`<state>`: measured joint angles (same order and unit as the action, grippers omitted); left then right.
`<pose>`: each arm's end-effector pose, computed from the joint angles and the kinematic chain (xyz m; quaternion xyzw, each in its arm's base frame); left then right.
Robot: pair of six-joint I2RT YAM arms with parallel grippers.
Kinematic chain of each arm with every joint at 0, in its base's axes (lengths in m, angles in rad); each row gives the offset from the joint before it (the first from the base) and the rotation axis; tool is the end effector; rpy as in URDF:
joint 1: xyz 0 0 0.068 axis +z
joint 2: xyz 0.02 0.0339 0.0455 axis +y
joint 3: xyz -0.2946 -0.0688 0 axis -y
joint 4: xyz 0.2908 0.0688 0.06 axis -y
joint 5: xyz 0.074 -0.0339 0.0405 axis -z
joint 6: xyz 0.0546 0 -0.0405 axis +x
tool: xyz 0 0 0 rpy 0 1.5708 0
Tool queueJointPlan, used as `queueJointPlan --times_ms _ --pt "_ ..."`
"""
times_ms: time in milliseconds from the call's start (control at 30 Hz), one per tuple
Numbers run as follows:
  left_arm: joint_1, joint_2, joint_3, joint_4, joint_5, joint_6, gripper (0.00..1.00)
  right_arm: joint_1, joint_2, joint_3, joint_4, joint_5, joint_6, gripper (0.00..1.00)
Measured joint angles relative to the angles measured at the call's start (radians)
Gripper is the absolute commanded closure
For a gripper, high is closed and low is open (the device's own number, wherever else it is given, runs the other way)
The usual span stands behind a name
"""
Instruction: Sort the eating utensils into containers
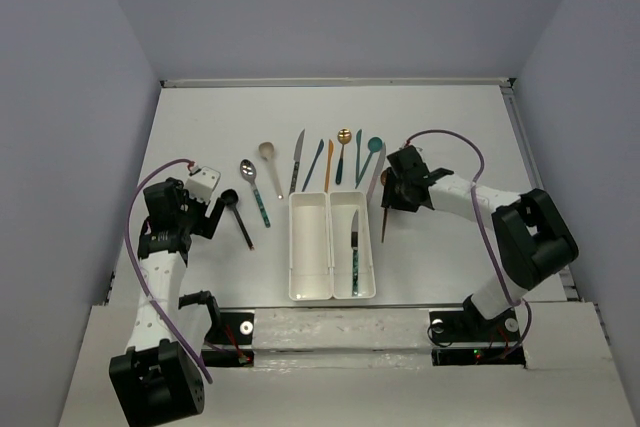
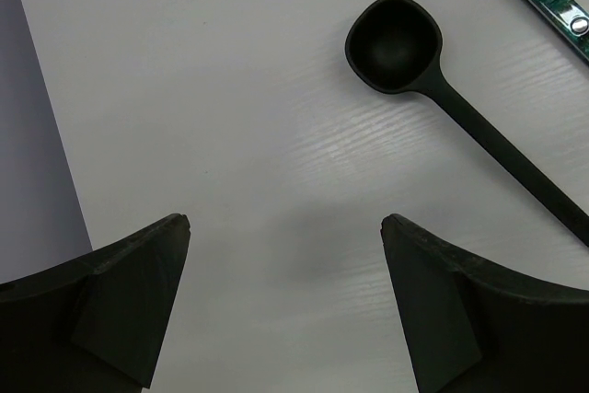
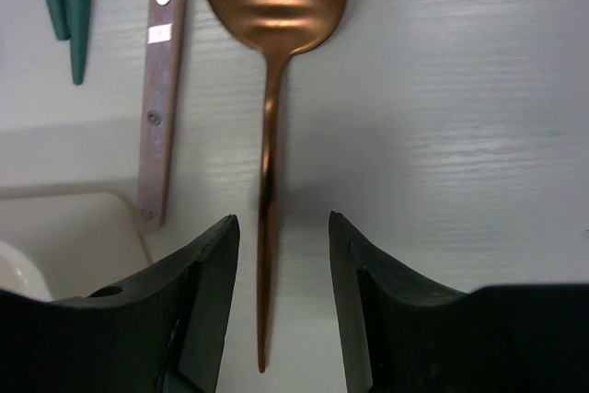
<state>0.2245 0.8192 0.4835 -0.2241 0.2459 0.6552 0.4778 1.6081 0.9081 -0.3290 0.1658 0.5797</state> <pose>0.2182 0.0362 0.2222 0.2436 0.8356 0.1075 0.4805 0.3220 0.1566 0.1569 0.0710 0.9578 0.0656 0.2705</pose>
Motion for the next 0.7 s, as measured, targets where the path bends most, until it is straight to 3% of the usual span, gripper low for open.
queueJointPlan --times_ms 333,400,433,467,500,700 --pt "0.000 -0.018 -0.032 0.011 -0.013 -0.001 0.01 0.086 0.061 0.033 0.003 0.039 0.024 0.54" --pt "0.000 -0.028 -0.042 0.011 -0.019 0.000 0.01 0.087 0.084 0.057 0.004 0.062 0.031 0.72" --pt "0.000 -0.032 -0.046 0.012 -0.023 0.000 0.01 0.090 0.097 0.064 0.007 0.082 0.043 0.89" --pt "0.000 -0.035 -0.050 0.013 -0.026 0.001 0.01 0.092 0.098 0.065 0.008 0.085 0.043 0.90" --pt "0.000 -0.035 -0.051 0.013 -0.027 0.001 0.01 0.092 0.099 0.064 0.010 0.100 0.048 1.00" --pt "0.000 -0.036 -0.051 0.019 -0.045 -0.002 0.01 0.093 0.029 -0.021 0.036 0.166 0.105 1.00"
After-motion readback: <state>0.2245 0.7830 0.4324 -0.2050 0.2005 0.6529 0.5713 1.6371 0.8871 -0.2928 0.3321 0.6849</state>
